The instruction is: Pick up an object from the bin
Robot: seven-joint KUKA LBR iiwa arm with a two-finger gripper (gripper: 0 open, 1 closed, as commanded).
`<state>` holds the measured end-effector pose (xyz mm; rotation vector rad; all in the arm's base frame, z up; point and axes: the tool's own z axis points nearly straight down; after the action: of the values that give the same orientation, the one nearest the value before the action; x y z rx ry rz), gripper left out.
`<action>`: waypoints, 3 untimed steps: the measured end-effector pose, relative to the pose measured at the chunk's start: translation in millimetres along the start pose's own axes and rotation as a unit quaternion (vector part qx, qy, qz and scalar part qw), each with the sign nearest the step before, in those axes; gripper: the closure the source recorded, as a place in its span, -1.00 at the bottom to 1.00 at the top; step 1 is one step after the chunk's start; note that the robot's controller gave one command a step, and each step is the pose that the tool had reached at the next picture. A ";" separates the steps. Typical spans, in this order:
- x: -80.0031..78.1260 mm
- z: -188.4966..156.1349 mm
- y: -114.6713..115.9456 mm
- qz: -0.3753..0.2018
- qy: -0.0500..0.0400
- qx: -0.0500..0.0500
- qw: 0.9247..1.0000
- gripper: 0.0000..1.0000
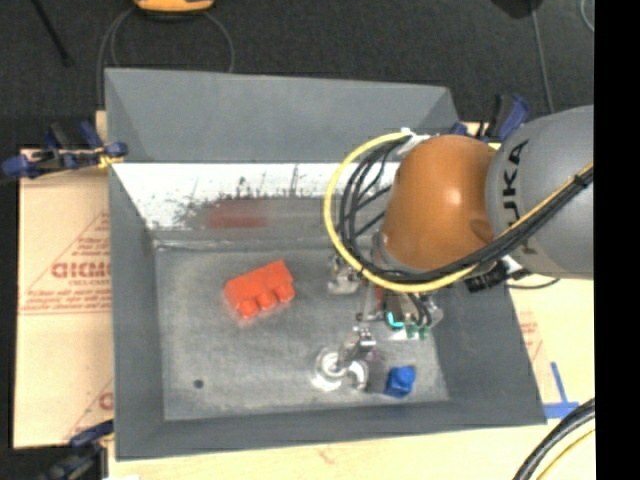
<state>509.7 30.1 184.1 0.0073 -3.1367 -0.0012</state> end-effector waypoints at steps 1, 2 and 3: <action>21.8 106.8 -5.7 -0.279 -0.014 0.003 0.960 -1.00; 19.2 83.3 -39.0 -0.055 -0.005 0.001 0.998 -1.00; 34.9 81.8 -109.5 -0.197 -0.006 0.003 0.980 -1.00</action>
Offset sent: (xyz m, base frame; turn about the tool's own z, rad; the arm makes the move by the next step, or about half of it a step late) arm -0.0301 -0.0062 -0.1141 -0.5657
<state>474.9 -79.5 102.4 0.6263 -3.0855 0.0057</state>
